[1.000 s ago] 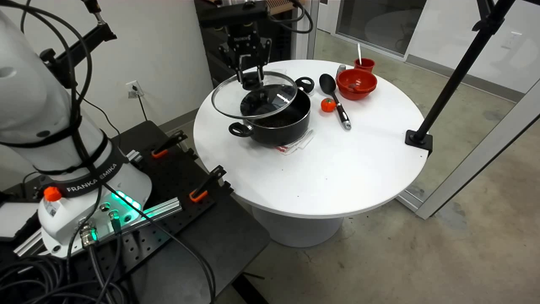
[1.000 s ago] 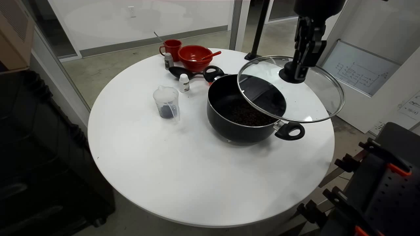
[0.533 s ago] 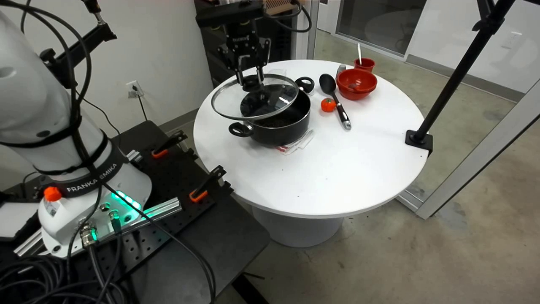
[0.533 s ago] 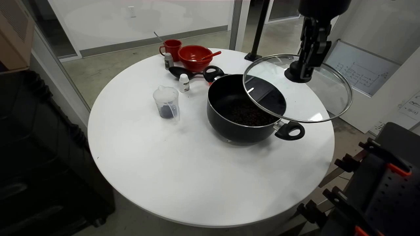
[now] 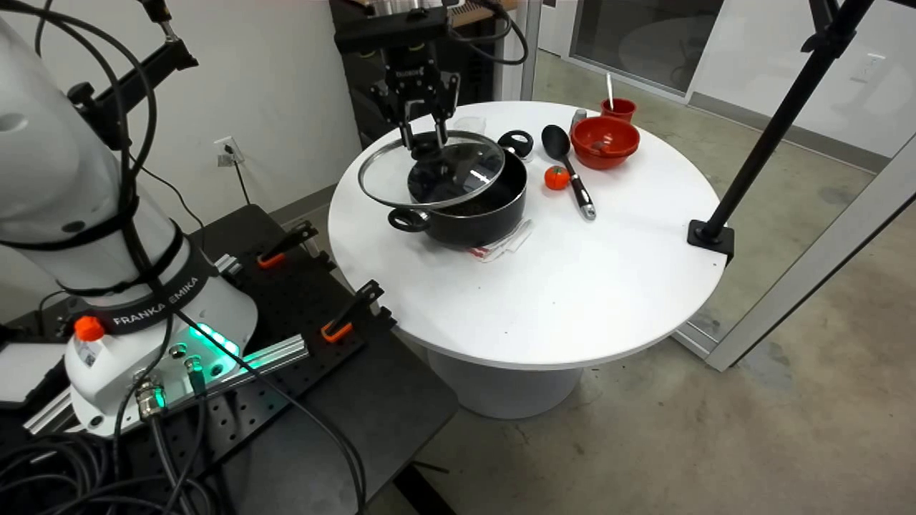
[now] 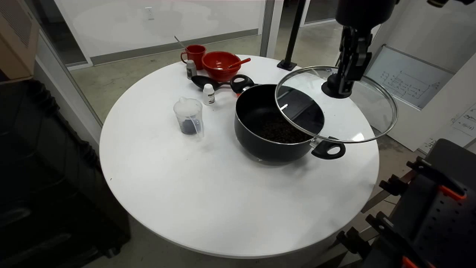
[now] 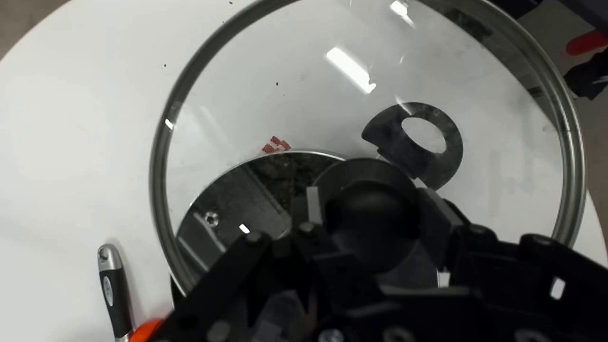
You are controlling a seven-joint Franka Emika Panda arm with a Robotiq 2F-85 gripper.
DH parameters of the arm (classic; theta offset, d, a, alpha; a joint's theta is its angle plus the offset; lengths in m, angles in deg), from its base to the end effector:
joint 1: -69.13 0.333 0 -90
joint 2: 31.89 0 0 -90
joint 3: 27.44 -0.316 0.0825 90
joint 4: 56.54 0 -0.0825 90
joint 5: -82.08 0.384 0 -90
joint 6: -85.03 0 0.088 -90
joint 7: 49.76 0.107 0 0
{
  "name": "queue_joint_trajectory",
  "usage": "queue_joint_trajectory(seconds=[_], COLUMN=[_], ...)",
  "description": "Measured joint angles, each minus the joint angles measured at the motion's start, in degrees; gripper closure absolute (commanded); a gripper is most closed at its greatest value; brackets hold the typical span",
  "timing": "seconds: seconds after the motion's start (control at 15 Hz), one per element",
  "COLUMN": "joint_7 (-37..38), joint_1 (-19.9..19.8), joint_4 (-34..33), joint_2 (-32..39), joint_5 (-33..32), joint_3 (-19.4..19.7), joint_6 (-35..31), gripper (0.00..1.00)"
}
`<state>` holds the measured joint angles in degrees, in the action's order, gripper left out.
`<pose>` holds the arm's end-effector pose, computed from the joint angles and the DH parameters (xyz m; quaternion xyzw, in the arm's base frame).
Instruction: Pick up the lid and place it on the pot
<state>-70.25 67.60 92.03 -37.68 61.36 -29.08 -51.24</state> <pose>0.4240 -0.0031 0.2839 0.9417 0.3100 -0.0761 0.1064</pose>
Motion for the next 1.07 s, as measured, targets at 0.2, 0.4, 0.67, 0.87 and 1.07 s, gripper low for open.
queue_joint_trajectory(seconds=[0.2, 0.4, 0.67, 0.87, 1.07], joint_7=[1.49, 2.49, 4.77, 6.60, 7.29], joint_1=[0.20, 0.65, 1.03, 1.00, 0.80], joint_4=[-2.78, -7.70, -15.98, -20.75, -23.94], joint_2=[3.88, 8.83, 16.22, 21.28, 24.93], joint_5=[0.50, 1.79, 2.64, 2.79, 3.50], joint_3=[-0.01, -0.15, -0.18, 0.18, 0.87], joint_6=[-0.99, -1.97, -2.01, -1.73, -0.77], gripper=[0.75, 0.75, 0.75, 0.75, 0.75])
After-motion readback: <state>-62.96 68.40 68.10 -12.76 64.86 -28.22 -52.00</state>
